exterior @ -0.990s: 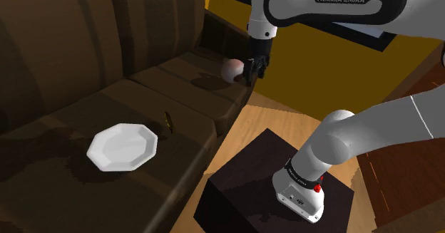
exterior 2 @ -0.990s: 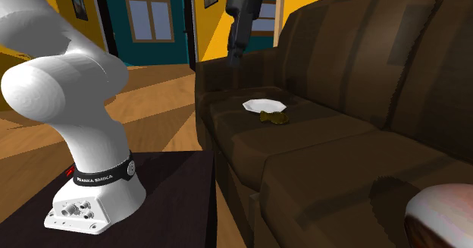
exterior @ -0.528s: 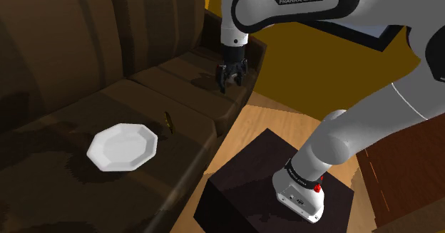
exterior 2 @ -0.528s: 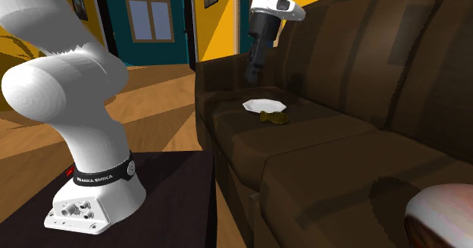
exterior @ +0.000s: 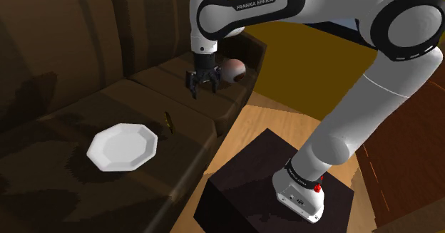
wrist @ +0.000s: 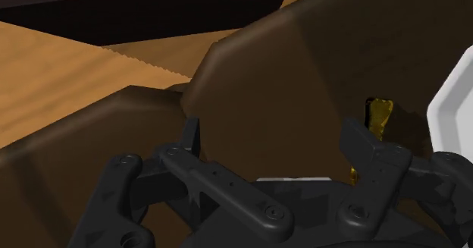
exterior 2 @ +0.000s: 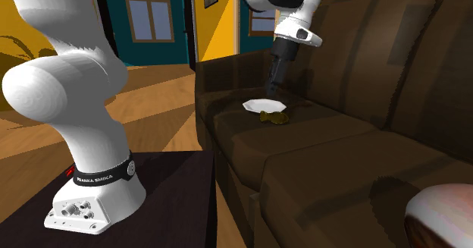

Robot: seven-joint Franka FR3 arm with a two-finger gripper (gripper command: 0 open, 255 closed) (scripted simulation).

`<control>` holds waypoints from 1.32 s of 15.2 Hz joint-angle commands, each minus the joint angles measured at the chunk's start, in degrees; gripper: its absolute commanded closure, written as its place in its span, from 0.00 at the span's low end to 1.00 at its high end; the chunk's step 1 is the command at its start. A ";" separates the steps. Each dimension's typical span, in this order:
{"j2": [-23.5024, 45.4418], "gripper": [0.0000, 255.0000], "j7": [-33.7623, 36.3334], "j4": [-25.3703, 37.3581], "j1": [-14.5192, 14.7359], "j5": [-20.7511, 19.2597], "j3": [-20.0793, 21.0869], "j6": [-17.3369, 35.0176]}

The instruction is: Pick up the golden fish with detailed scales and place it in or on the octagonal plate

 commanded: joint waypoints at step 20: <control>32.79 0.00 15.25 24.22 5.53 -0.98 0.15 6.70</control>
